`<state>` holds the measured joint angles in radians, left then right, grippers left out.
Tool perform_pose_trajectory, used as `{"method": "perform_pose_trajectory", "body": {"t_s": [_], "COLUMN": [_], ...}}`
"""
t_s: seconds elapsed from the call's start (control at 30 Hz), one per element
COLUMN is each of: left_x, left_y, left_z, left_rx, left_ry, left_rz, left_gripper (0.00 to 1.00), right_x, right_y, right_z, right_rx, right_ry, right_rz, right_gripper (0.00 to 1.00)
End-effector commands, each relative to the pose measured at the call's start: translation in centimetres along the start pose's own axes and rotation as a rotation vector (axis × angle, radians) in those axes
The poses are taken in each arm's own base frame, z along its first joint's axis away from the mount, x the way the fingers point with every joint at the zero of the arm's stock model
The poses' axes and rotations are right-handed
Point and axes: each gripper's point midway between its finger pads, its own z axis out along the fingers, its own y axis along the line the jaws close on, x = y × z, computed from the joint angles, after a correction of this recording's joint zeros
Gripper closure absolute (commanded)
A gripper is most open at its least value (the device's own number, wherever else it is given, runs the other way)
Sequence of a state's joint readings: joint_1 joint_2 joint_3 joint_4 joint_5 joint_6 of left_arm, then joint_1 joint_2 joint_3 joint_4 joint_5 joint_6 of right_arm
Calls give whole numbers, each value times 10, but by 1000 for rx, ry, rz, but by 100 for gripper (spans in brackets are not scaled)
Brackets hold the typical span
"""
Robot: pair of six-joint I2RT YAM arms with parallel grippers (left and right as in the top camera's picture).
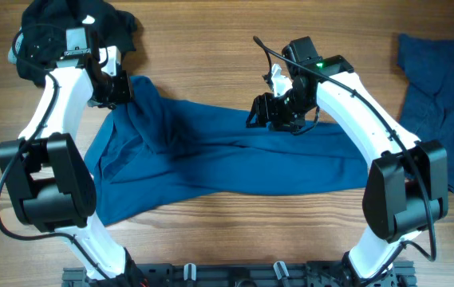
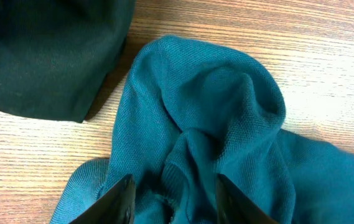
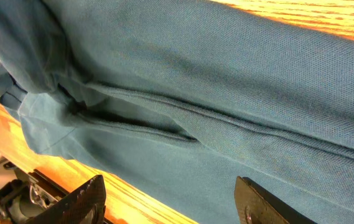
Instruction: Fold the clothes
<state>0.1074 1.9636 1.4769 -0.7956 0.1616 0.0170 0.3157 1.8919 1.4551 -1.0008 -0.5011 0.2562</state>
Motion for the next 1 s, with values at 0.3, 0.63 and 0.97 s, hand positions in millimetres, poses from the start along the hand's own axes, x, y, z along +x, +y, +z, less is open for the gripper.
{"method": "perform_pose_trajectory", "body": {"t_s": [0.3, 0.63, 0.97], "left_x": [5, 5, 4], "left_y": [7, 5, 6], "left_z": [25, 25, 25], "left_rx": [-8, 1, -2], "left_ry": [44, 44, 42], "left_rz": [-9, -13, -13], "left_gripper": [57, 75, 87], "right_x": [3, 3, 3], "right_y": [5, 5, 5], "right_z": [-2, -2, -2], "right_rx": [-7, -7, -7], "right_ry": [-3, -4, -4], "right_rz": [-30, -30, -30], "right_gripper": [33, 33, 33]}}
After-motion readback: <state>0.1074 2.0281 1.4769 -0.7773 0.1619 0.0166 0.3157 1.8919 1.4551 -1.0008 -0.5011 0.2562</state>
